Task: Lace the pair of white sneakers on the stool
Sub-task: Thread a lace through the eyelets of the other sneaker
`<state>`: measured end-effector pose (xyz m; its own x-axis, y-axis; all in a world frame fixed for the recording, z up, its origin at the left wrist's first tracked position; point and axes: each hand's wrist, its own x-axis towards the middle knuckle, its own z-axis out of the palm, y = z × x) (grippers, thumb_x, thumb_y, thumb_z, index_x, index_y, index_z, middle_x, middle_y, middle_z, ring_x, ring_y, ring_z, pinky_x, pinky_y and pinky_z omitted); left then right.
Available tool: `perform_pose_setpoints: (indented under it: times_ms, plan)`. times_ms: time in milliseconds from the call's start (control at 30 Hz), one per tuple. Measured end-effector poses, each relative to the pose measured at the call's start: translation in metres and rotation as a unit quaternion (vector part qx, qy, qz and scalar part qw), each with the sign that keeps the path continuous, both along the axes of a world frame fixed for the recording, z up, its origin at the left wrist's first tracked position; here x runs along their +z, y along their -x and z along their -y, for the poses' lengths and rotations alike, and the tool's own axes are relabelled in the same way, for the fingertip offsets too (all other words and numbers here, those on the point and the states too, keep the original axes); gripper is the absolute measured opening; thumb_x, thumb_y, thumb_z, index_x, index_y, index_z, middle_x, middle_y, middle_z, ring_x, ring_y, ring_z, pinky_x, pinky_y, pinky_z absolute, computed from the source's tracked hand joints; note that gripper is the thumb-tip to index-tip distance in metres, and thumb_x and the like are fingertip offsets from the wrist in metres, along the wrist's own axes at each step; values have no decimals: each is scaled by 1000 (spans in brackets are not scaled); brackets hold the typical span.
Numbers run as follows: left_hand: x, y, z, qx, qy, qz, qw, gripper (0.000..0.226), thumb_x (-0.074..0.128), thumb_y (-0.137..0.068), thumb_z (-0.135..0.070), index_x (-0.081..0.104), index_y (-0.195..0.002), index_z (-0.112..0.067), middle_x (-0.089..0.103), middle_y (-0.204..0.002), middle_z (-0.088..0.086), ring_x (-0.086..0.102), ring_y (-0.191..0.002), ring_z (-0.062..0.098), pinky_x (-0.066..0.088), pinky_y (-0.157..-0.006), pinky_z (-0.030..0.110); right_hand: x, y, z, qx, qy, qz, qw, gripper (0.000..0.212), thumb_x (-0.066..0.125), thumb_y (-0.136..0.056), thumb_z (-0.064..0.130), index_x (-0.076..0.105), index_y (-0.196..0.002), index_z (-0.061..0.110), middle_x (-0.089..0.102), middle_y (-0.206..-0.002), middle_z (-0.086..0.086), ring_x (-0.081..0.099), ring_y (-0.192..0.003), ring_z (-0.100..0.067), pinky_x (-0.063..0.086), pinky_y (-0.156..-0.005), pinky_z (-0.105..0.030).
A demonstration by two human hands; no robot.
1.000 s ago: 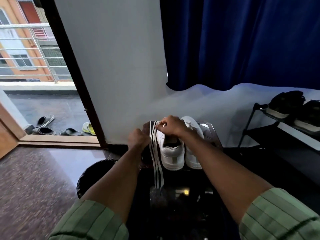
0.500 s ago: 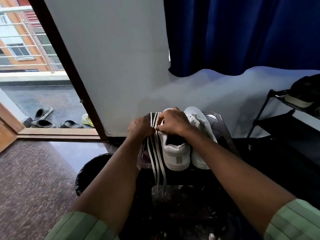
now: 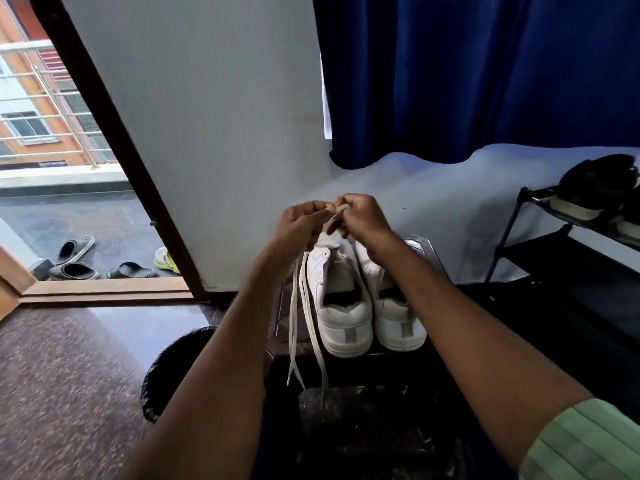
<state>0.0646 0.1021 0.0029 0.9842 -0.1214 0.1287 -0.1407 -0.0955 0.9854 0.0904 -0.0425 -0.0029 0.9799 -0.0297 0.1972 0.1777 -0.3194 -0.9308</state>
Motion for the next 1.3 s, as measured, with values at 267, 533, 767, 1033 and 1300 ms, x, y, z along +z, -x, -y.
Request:
perform_pose_setpoints:
  times_ms: [267,533,767,1033,1300]
  plan:
    - [-31,-32,29,51,-292,71,953,40,56,-103,-37,71,-66,-32,56,-54,-6,50,-48,11,40,-55,27,13,-1,72,-182,-186,-33,965,35,49,-105,21,74,-81,11,72,-69,-6,62,-53,-15,48,-49,-24]
    - [-30,-35,88,46,-398,126,908,26,52,-93,-29,74,-82,-37,75,-95,-6,69,-87,27,58,-78,40,8,3,136,-301,-58,61,950,29,50,-79,11,75,-88,21,76,-88,2,71,-84,-22,61,-76,-39]
    - [-34,-42,119,37,-368,178,912,20,62,-94,-23,80,-90,-30,77,-94,-2,71,-88,24,59,-78,42,-11,25,142,-55,230,-83,968,56,69,-79,5,65,-133,20,68,-121,-4,72,-93,-34,62,-77,-44]
    - [-31,-43,125,18,-336,213,917,11,68,-94,-26,78,-92,-25,77,-89,0,70,-87,23,58,-78,41,-7,20,128,13,67,-120,990,22,51,-97,-5,72,-104,-3,72,-79,-19,67,-63,-29,57,-56,-33]
    - [-27,-48,87,57,-326,180,926,24,56,-94,-27,72,-77,-33,70,-67,-10,67,-67,17,58,-68,38,-28,-7,163,-202,165,-117,958,21,56,-90,15,77,-86,11,77,-85,-13,75,-77,-36,63,-72,-42]
